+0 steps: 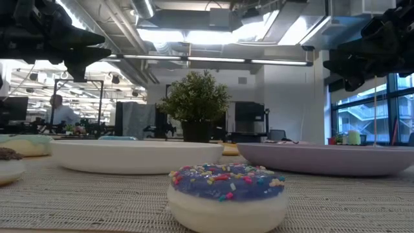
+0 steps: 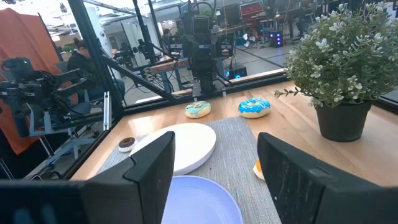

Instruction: Pick & Place donuts

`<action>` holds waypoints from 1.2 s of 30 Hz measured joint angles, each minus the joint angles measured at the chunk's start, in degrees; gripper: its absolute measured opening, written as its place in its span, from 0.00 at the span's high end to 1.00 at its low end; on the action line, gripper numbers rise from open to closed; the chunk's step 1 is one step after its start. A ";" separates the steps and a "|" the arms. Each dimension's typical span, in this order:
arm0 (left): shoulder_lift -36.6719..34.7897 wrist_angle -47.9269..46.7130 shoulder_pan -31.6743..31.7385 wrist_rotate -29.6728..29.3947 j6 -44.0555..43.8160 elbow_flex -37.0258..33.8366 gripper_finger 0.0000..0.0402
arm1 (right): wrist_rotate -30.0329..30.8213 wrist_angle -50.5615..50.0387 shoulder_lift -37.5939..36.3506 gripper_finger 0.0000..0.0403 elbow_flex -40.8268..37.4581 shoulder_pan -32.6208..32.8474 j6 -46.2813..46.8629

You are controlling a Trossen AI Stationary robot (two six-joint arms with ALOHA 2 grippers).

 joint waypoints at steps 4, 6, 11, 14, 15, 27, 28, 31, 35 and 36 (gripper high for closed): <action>0.00 0.00 -0.01 -0.01 0.01 0.01 0.58 | 0.00 0.02 0.01 0.43 0.00 0.00 0.00; 0.00 0.00 0.00 0.00 0.00 0.02 0.58 | 0.00 0.02 0.01 0.43 0.00 0.00 0.02; 0.00 0.02 0.00 0.00 0.00 0.02 0.58 | 0.11 0.19 0.00 0.43 0.00 0.02 0.33; 0.00 0.00 0.00 -0.02 0.00 0.02 0.58 | 1.67 0.41 0.00 0.43 0.00 0.00 8.62; 0.00 0.02 -0.01 0.00 0.02 0.02 0.58 | 2.22 0.62 0.02 0.43 0.00 0.00 11.88; 0.00 0.00 -0.02 -0.74 0.60 0.00 0.58 | 19.74 8.64 -0.03 0.43 0.00 0.00 19.46; 0.00 0.02 -0.02 -1.71 1.34 0.02 0.58 | 21.38 10.21 -0.02 0.43 0.00 0.00 21.64; 0.00 0.57 -0.02 -5.31 3.45 0.01 0.58 | 24.75 13.57 -0.03 0.43 0.00 0.00 24.09; 0.00 1.38 -0.02 -6.84 1.45 0.01 0.58 | 29.91 13.36 0.52 0.43 0.00 0.00 24.28; 0.00 1.40 -0.02 -6.84 0.48 0.01 0.58 | 31.64 13.05 1.13 0.43 0.00 0.00 24.40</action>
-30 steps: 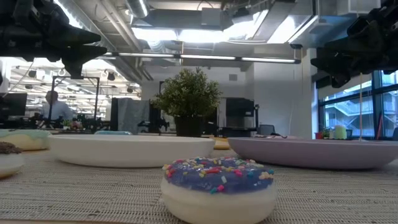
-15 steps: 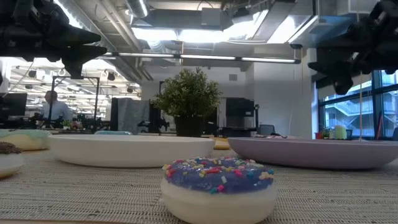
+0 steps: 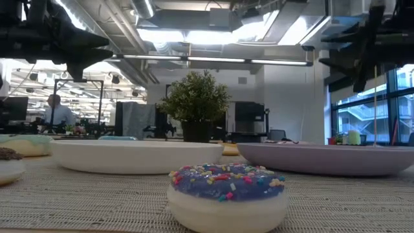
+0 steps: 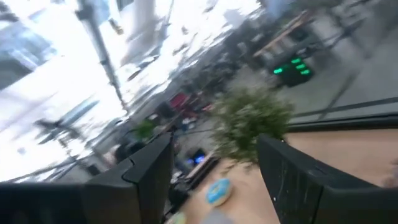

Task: Pick & Place donuts
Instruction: Put the big pink donut on the purple plate

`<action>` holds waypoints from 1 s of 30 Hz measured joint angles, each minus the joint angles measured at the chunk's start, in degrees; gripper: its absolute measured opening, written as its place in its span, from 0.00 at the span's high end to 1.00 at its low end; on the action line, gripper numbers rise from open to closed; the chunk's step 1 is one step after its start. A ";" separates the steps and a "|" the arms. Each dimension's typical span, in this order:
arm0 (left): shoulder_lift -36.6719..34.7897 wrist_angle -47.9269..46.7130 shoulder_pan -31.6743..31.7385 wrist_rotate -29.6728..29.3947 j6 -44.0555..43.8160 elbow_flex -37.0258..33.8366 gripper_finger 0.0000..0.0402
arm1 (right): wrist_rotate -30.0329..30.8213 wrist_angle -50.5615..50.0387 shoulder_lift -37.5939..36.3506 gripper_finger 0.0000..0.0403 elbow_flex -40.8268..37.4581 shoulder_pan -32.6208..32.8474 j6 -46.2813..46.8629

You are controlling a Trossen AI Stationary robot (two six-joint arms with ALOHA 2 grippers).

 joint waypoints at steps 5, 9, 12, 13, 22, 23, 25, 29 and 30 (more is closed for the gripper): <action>0.00 0.02 0.00 -2.35 -2.47 -0.01 0.58 | 0.38 -11.23 6.44 0.43 4.27 -0.94 7.91; 0.00 0.86 0.00 -5.56 -3.94 0.00 0.58 | -5.80 -25.17 16.41 0.43 10.92 -3.12 17.02; 0.00 2.56 0.01 -8.04 -7.07 -0.01 0.58 | -9.44 -29.80 25.27 0.43 15.86 -5.53 20.67; 0.00 2.85 0.02 -8.39 -7.84 0.01 0.58 | -10.98 -30.54 28.24 0.43 17.46 -6.48 20.75; 0.00 3.24 0.00 -8.28 -9.53 -0.01 0.58 | -25.27 -38.91 55.45 0.43 30.02 -15.70 17.33; 0.00 3.22 0.00 -8.33 -9.53 -0.01 0.58 | -26.90 -38.83 58.13 0.43 31.16 -16.46 16.01; 0.00 3.13 0.00 -8.31 -9.51 -0.01 0.58 | -28.73 -38.96 63.21 0.43 33.13 -17.31 13.34; 0.00 3.01 0.00 -8.32 -9.52 -0.01 0.58 | -28.71 -39.20 71.91 0.43 37.24 -17.55 9.60; 0.00 2.91 0.00 -8.30 -9.53 -0.01 0.58 | -28.73 -39.86 73.89 0.43 38.29 -17.55 8.98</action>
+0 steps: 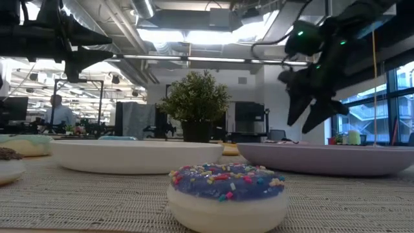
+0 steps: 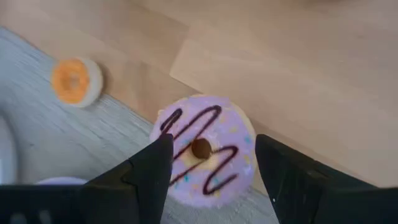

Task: Pick & Place donuts
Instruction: Put the big pink donut on the purple plate

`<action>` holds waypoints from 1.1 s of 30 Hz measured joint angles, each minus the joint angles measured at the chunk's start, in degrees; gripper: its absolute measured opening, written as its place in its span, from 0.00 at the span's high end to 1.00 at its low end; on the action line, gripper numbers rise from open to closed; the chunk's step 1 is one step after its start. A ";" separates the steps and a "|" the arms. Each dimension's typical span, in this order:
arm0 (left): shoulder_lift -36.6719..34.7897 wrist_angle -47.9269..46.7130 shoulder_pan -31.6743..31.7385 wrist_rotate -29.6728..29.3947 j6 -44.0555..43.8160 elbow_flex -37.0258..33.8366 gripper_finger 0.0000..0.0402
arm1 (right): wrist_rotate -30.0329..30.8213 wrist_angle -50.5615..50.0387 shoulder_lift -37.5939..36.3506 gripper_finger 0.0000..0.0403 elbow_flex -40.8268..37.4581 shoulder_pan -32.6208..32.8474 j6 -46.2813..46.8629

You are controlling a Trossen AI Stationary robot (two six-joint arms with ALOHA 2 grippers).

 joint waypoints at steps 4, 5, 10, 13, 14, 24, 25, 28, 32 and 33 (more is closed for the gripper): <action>0.00 0.01 0.00 -0.01 0.02 0.00 0.58 | -1.17 -3.02 6.16 0.43 3.27 0.14 -0.31; 0.00 -0.01 0.01 -0.03 0.02 0.01 0.58 | -1.17 -3.88 7.30 0.43 3.69 0.17 -0.35; 0.00 -0.04 0.00 0.01 0.02 0.00 0.58 | -1.16 -5.54 11.05 0.43 4.24 0.17 -0.41; 0.00 -0.10 0.00 -0.01 0.02 0.00 0.58 | -1.16 -5.86 12.39 0.43 4.26 0.19 -0.90; 0.00 -0.24 0.00 -0.03 0.02 0.00 0.58 | -1.18 -5.85 12.68 0.44 4.30 0.20 -1.45; 0.00 -2.60 0.00 -0.05 0.02 0.00 0.58 | -1.25 -5.83 13.21 0.67 4.31 0.22 -3.20; 0.00 -2.61 0.00 -0.05 0.02 0.00 0.58 | -1.23 -5.85 13.19 0.70 4.31 0.22 -3.49; 0.00 -2.59 0.01 -0.05 0.02 0.00 0.58 | -1.02 -6.47 12.18 0.77 4.31 0.21 -5.33; 0.00 -2.59 0.00 -0.07 0.03 0.00 0.58 | -0.81 -9.76 10.52 0.83 6.53 0.20 -8.54; 0.00 -2.59 0.00 -0.07 0.02 0.00 0.58 | -0.81 -10.73 10.28 0.83 7.62 0.20 -9.44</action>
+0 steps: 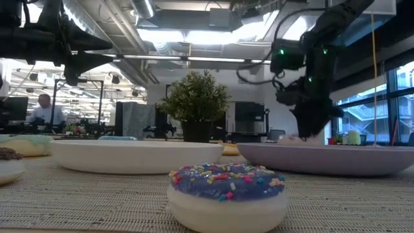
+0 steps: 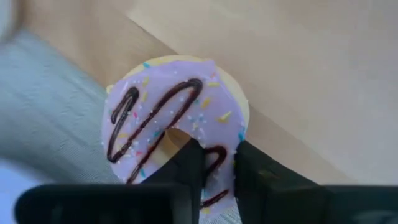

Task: Pick & Place donuts
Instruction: Put the big pink donut on the purple plate

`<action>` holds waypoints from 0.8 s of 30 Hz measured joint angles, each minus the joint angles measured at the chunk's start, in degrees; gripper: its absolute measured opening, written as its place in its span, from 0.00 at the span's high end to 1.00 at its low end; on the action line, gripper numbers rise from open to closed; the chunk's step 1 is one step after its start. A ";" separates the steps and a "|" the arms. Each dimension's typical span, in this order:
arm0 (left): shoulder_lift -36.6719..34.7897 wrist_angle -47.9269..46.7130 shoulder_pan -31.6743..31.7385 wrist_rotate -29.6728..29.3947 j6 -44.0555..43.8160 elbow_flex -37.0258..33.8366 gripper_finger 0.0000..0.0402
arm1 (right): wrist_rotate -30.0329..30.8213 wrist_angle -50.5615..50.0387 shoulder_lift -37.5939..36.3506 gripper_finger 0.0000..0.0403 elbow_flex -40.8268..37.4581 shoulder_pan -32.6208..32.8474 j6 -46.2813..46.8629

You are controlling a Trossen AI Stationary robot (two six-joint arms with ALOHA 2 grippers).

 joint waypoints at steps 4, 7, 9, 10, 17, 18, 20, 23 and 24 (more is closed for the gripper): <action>0.00 0.00 0.01 -0.02 0.02 0.00 0.58 | -0.65 -3.71 -0.33 0.84 5.33 1.45 -2.35; 0.00 0.00 0.00 -0.04 0.02 0.00 0.58 | -3.37 -3.87 -0.39 0.84 9.20 4.43 -2.97; 0.00 0.00 0.00 -0.04 0.02 0.00 0.58 | -3.61 -3.88 -0.39 0.83 10.87 7.28 -2.53; 0.00 0.00 0.00 -0.04 0.02 0.02 0.58 | -3.63 -3.81 -0.39 0.83 11.46 8.80 -1.65; 0.00 0.00 0.00 -0.02 0.02 0.00 0.58 | -3.37 0.82 -0.38 0.83 9.91 19.74 11.01; 0.00 0.00 0.02 -0.01 0.02 0.02 0.58 | -2.74 1.27 -0.16 0.83 9.32 20.97 12.78; 0.00 0.00 0.00 0.04 0.02 0.00 0.58 | -0.82 2.57 0.40 0.83 8.22 23.07 16.42; 0.00 0.01 0.00 0.07 0.02 0.01 0.58 | 0.77 4.46 1.43 0.83 6.87 24.99 20.22; 0.00 0.01 0.02 0.07 0.02 0.00 0.58 | 0.79 5.27 1.84 0.83 6.45 25.43 20.84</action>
